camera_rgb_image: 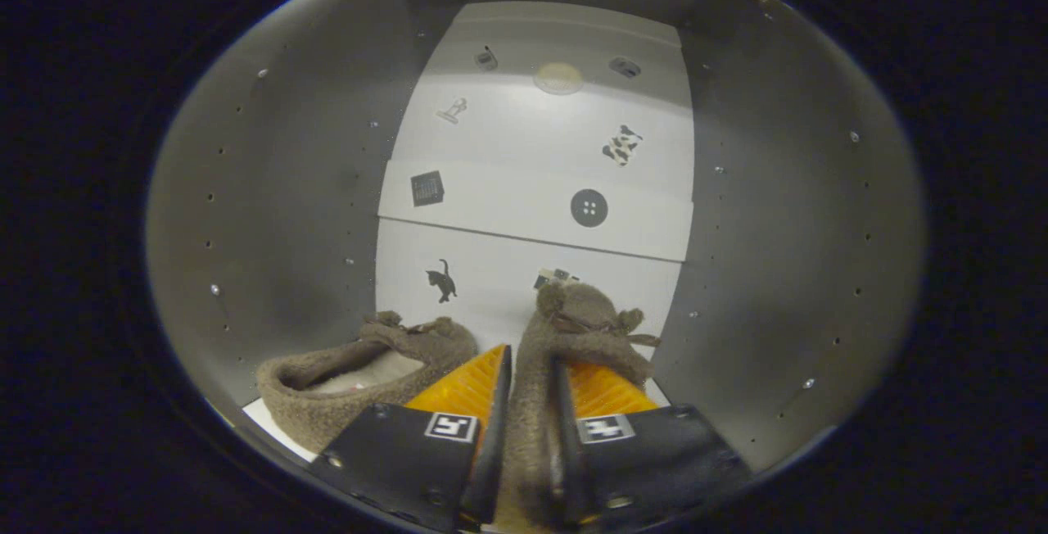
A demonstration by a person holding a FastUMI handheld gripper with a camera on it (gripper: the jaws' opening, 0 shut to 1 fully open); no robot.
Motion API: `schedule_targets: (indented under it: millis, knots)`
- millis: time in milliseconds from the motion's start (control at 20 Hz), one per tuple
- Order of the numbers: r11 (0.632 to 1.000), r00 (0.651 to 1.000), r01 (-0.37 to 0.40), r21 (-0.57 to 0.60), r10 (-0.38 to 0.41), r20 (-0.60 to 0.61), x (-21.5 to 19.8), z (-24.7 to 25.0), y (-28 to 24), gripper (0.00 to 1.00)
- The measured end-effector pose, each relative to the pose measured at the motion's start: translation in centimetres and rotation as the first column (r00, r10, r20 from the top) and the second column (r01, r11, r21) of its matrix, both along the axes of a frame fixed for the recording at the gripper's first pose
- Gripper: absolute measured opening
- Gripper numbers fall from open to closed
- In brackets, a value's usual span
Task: Open the shoe cabinet door, grab the shoes and put them into the shoe cabinet, then close the shoe cabinet door.
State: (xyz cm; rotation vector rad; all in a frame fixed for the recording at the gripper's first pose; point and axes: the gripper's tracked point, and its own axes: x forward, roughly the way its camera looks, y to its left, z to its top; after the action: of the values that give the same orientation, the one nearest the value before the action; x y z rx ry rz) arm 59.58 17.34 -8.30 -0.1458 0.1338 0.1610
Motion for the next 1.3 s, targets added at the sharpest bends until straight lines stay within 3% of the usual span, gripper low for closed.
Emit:
schedule_targets:
  millis: [150,300,400,500,750,1050,1300]
  knots:
    - [1.000,1.000,0.011,0.003,-0.011,-0.008,-1.3,0.3,-0.5,0.91]
    - [1.000,0.998,0.023,0.019,-0.024,0.055,-4.1,3.6,-1.1,0.92]
    - [1.000,0.997,-0.005,0.017,0.004,0.076,-6.7,5.7,-0.4,1.00]
    - [1.000,0.995,-0.030,0.003,0.029,0.090,-9.7,8.0,0.3,1.00]
    - [0.988,0.981,-0.150,-0.036,0.153,0.122,-18.9,14.2,3.2,1.00]
    - [0.989,0.974,-0.147,0.027,0.140,0.177,-31.8,22.2,3.1,1.00]
    - [0.993,0.993,-0.097,0.061,0.092,0.078,-41.0,23.7,-0.4,1.00]
